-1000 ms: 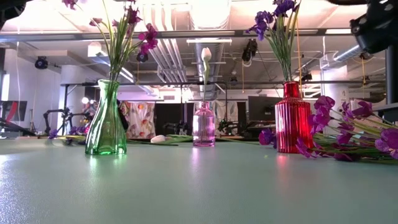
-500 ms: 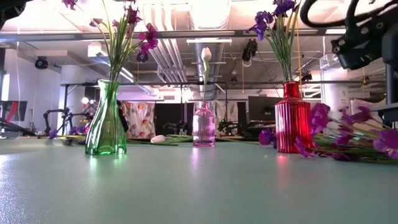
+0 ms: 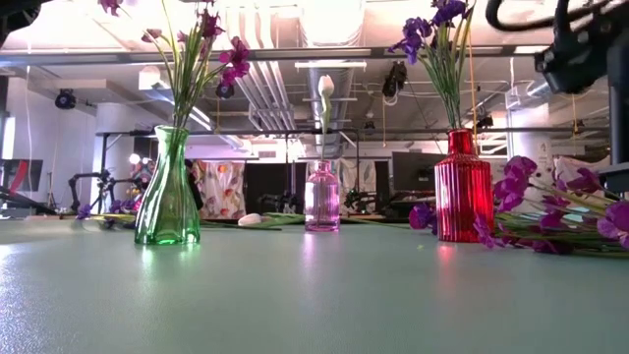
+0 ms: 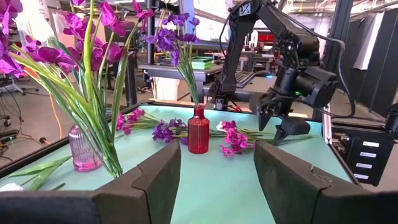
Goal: Sort flowers into vase by color
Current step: Put the bottom pink flowers into the green flower vase
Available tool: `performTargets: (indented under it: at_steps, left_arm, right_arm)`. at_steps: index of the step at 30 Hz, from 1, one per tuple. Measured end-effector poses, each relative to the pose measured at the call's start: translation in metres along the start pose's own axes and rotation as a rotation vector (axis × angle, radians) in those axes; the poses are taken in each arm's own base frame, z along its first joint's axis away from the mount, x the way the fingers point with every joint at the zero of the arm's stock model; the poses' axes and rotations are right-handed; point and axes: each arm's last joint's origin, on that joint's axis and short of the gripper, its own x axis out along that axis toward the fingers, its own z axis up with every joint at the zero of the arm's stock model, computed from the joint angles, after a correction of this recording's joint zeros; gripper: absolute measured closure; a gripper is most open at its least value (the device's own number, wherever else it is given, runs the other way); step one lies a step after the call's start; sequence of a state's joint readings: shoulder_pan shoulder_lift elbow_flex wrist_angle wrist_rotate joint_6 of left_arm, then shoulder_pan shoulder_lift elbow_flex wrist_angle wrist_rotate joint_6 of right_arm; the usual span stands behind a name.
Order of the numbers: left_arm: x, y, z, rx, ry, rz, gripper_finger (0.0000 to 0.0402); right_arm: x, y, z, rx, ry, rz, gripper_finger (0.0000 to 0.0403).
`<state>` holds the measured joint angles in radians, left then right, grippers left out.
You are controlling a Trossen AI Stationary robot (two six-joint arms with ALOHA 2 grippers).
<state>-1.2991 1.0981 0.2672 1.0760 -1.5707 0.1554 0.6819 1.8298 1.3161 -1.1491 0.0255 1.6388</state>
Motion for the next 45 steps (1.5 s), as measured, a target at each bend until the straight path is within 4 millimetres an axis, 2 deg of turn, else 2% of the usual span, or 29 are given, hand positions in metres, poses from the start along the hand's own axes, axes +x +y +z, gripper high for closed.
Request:
performTargets:
  at_steps: [8, 11, 14, 25, 29, 32, 38, 45]
  left_arm:
    - [0.0, 0.0, 0.0, -0.004, 0.0, 0.0, 0.0209]
    - [0.0, 0.0, 0.0, -0.01, 0.0, -0.001, 0.0209]
    - [0.0, 0.0, 0.0, -0.011, 0.0, 0.0, 0.0209]
    - [0.0, 0.0, 0.0, -0.011, 0.0, 0.0, 0.0209]
    - [0.0, 0.0, 0.0, -0.011, 0.0, 0.0, 0.0209]
    - [0.0, 0.0, 0.0, -0.011, 0.0, 0.001, 0.0209]
    - [0.0, 0.0, 0.0, -0.016, 0.0, 0.001, 0.0209]
    - [0.0, 0.0, 0.0, -0.029, 0.0, 0.0, 0.0209]
  right_arm:
    - [0.025, 0.001, 0.001, -0.01, 0.0, -0.023, 0.008]
    - [0.032, -0.002, 0.001, -0.009, 0.003, -0.008, 0.0096]
    - [0.033, -0.001, 0.002, -0.014, 0.003, 0.01, 0.0132]
    - [0.032, 0.006, 0.003, -0.045, 0.003, 0.095, 0.0325]
    - [0.023, 0.006, 0.003, -0.073, -0.014, 0.123, 0.0369]
    - [0.006, 0.007, 0.005, -0.091, -0.073, 0.179, 0.0385]
    - [-0.028, 0.007, 0.01, -0.118, -0.195, 0.295, 0.0381]
    - [-0.066, 0.013, 0.025, -0.188, -0.459, 0.454, 0.0384]
